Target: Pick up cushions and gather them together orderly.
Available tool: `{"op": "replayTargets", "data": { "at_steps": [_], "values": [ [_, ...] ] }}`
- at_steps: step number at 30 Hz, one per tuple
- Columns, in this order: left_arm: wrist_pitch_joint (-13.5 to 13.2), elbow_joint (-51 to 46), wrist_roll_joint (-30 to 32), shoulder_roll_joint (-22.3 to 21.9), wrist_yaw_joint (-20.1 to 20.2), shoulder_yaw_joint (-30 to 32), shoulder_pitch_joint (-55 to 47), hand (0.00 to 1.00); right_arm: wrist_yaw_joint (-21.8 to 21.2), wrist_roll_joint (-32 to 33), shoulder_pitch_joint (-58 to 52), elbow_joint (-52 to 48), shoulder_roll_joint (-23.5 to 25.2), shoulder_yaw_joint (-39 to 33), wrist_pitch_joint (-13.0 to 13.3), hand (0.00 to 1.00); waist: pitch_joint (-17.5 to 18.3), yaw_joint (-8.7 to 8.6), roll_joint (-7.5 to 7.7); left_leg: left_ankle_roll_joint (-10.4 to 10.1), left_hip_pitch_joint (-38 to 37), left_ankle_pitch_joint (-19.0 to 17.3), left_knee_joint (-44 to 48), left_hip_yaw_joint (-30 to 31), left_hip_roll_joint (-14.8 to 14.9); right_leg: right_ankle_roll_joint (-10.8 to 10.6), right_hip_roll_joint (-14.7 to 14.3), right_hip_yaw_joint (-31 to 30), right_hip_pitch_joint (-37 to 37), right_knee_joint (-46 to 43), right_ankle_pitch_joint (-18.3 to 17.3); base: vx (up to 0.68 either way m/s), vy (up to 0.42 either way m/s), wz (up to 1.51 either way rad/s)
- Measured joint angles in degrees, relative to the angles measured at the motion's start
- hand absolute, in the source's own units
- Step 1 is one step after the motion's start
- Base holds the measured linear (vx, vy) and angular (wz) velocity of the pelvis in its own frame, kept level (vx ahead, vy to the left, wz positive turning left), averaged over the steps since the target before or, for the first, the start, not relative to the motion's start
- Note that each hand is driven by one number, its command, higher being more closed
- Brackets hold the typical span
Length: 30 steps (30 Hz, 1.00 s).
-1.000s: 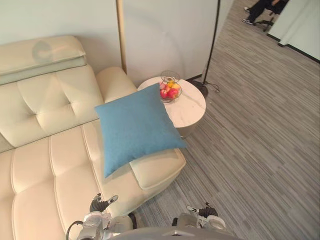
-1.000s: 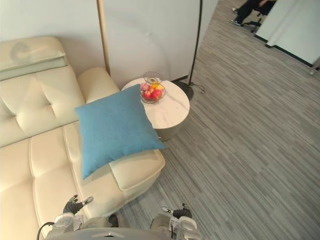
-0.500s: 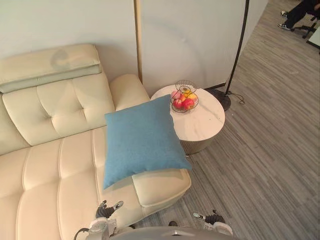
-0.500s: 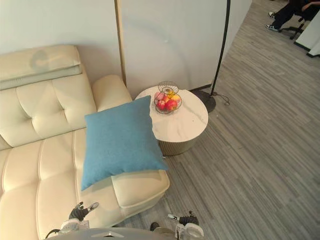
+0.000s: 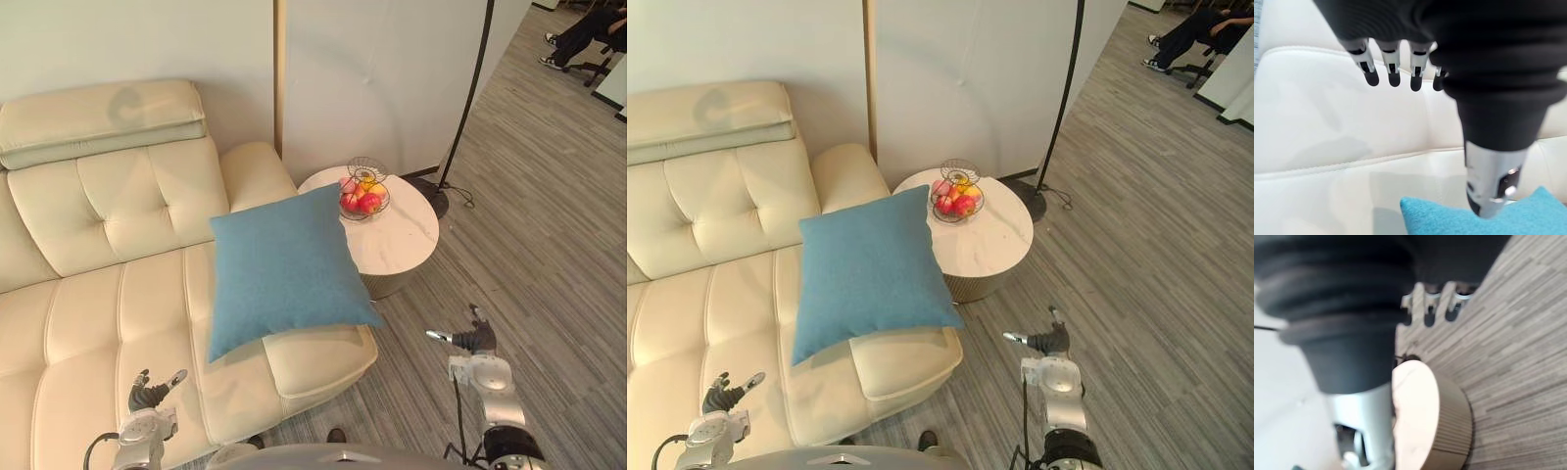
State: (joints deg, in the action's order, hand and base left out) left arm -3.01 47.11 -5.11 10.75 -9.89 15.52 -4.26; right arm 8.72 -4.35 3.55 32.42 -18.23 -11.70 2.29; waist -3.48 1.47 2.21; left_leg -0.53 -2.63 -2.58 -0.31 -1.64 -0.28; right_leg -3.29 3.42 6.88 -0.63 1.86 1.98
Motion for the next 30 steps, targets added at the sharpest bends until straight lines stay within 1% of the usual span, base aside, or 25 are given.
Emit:
{"op": "replayTargets", "data": {
  "at_steps": [2, 3, 5, 6, 8, 10, 11, 12, 14, 18, 19, 20, 23, 24, 25, 29, 30],
  "values": [
    [-0.02, -1.52, -1.54, 0.22, -0.27, -0.62, 1.57, 0.00, 0.03, 0.14, 3.27, 0.03, -0.71, 1.93, -0.01, 0.00, -0.18, 0.09, 0.08, 0.11, 1.80, 0.89, -0.27, 0.13, -0.21, 0.12, 0.06, 0.14, 1.51, 0.75, 1.06, -0.08, -0.005, 0.03],
    [-0.14, -1.64, -2.30, 0.86, -0.52, -2.30, 3.91, 0.00, 0.06, 0.61, 6.68, 0.06, -0.76, 3.21, -0.02, 0.00, -1.09, 0.33, 0.08, 0.15, 3.20, 1.57, -0.34, 0.19, -0.30, 0.27, 0.07, 0.20, 2.73, 1.12, 1.89, -0.10, -0.008, 0.05],
    [-0.22, -1.71, -3.21, 1.27, -1.00, -3.67, 6.82, 0.00, 0.15, 0.74, 10.67, 0.09, -0.75, 4.73, -0.02, 0.00, -2.99, 0.57, 0.04, 0.21, 4.54, 2.36, -0.26, 0.42, -0.37, 0.43, 0.10, 0.40, 3.86, 1.22, 2.63, -0.12, -0.008, 0.09],
    [-0.36, -1.93, -4.01, 1.48, -1.33, -5.05, 10.16, 0.00, 0.21, 1.78, 14.64, 0.15, -0.74, 5.56, 0.01, 0.00, -5.26, 0.79, 0.01, 0.18, 6.52, 3.14, 0.21, 0.88, -0.44, 0.82, 0.16, 0.81, 5.40, 1.17, 3.45, -0.16, -0.007, 0.21],
    [-0.57, -3.07, -4.96, 1.44, -1.57, -6.61, 13.27, 0.00, 0.46, 2.67, 18.41, 0.29, -0.76, 6.76, -0.01, 0.00, -6.90, 0.80, 0.03, 0.10, 9.90, 4.08, 0.82, 1.96, -0.35, 0.95, 0.31, 1.76, 8.04, 1.01, 4.20, -0.16, -0.008, 0.25],
    [-0.84, -3.65, -6.08, 1.46, -2.36, -7.83, 17.22, 0.00, 0.97, 3.01, 24.17, 2.29, -0.73, 7.90, -0.04, 0.00, -10.13, 1.39, 0.08, -0.11, 13.30, 4.45, 2.61, 2.18, -0.23, 1.41, 0.27, 1.87, 10.88, 0.29, 5.04, -0.17, -0.007, 0.09],
    [-0.85, -3.64, -6.59, 1.46, -2.53, -8.34, 19.20, 0.00, 1.96, 3.29, 27.37, 3.46, -0.84, 8.60, -0.27, 0.00, -11.05, 1.48, -0.05, -0.19, 16.20, 4.54, 3.90, 2.39, -0.19, 1.54, 0.27, 1.92, 13.46, -0.60, 5.26, -0.15, -0.005, 0.06],
    [-0.87, -3.64, -7.08, 1.47, -2.62, -8.50, 20.10, 0.00, 2.25, 3.83, 28.69, 3.89, -0.90, 8.78, -0.28, 0.00, -11.72, 1.46, -0.08, -0.20, 16.92, 4.68, 4.19, 2.50, -0.19, 1.58, 0.29, 1.97, 14.12, -0.94, 5.30, -0.13, -0.008, 0.08],
    [-0.96, -3.57, -8.39, 1.48, -3.67, -9.73, 24.18, 0.00, 3.34, 4.88, 33.95, 5.25, -1.30, 9.62, -1.14, 0.00, -14.66, 1.57, -0.12, -0.24, 19.77, 5.08, 5.37, 2.74, -0.09, 1.83, 0.35, 2.01, 16.84, -2.03, 5.66, -0.12, -0.013, 0.05],
    [-1.18, -3.20, -9.68, 1.43, -4.77, -12.19, 29.86, 0.00, 5.29, 5.23, 41.18, 7.12, -2.74, 11.67, -1.60, 0.00, -17.05, 1.65, -0.15, -0.25, 23.76, 6.47, 5.46, 2.71, -0.14, 1.99, 0.53, 1.82, 21.44, -3.49, 6.33, -0.09, -0.002, 0.00],
    [-1.22, -2.58, -10.35, 1.39, -4.93, -13.19, 32.62, 0.00, 6.35, 5.75, 43.69, 7.20, -2.70, 12.22, -2.14, 0.00, -18.32, 1.68, -0.13, -0.30, 24.65, 6.85, 5.50, 2.57, -0.12, 2.04, 0.53, 1.63, 22.51, -3.66, 6.62, -0.05, -0.002, -0.03],
    [-1.24, -2.24, -10.57, 1.17, -5.02, -13.92, 35.07, 0.00, 6.94, 6.41, 45.52, 7.16, -2.65, 13.36, -2.28, 1.00, -19.17, 1.62, -0.20, -0.36, 25.59, 7.10, 5.51, 2.52, -0.06, 2.14, 0.51, 1.58, 23.53, -3.90, 6.83, -0.06, -0.003, -0.04],
    [-1.31, -1.20, -10.86, 0.25, -6.01, -15.87, 40.31, 0.00, 7.44, 6.91, 47.99, 6.83, -1.29, 14.05, -2.42, 1.00, -19.94, 1.63, -0.14, -0.53, 27.96, 7.74, 5.45, 2.23, 0.17, 2.46, 0.38, 1.41, 26.19, -4.16, 7.39, -0.06, -0.013, -0.05],
    [-1.31, -1.08, -11.03, -0.13, -6.37, -16.25, 41.96, 1.00, 8.35, 7.20, 48.77, 6.83, -0.13, 14.61, -2.43, 1.00, -20.02, 1.59, -0.17, -0.57, 28.65, 7.95, 5.28, 1.84, 0.32, 2.57, 0.34, 1.19, 27.05, -4.13, 7.62, -0.03, -0.012, -0.14],
    [-1.30, -0.89, -11.05, -0.28, -7.15, -16.82, 43.63, 1.00, 9.28, 7.46, 49.16, 6.33, 1.19, 15.40, -2.43, 1.00, -20.21, 1.62, -0.16, -0.76, 29.41, 8.10, 5.26, 1.51, 0.57, 2.69, 0.29, 0.76, 28.02, -4.13, 7.82, -0.02, -0.012, -0.15],
    [-1.29, -0.94, -11.36, -0.01, -8.48, -16.80, 45.52, 1.00, 9.46, 7.91, 48.96, 3.15, 2.82, 16.10, -2.41, 1.00, -20.22, 1.61, -0.16, -1.28, 30.99, 8.45, 5.14, 1.18, 1.34, 3.00, -0.38, 0.44, 29.74, -4.10, 8.07, 0.00, -0.031, -0.08],
    [-1.29, -1.16, -11.60, 0.28, -8.78, -16.77, 45.71, 1.00, 9.47, 8.94, 48.80, 1.82, 3.06, 16.11, -2.37, 1.00, -20.22, 1.64, -0.16, -1.43, 31.11, 8.49, 5.14, 1.06, 1.65, 3.02, -0.66, 0.46, 29.81, -4.04, 8.08, 0.00, 0.000, 0.00]
  ]
}}
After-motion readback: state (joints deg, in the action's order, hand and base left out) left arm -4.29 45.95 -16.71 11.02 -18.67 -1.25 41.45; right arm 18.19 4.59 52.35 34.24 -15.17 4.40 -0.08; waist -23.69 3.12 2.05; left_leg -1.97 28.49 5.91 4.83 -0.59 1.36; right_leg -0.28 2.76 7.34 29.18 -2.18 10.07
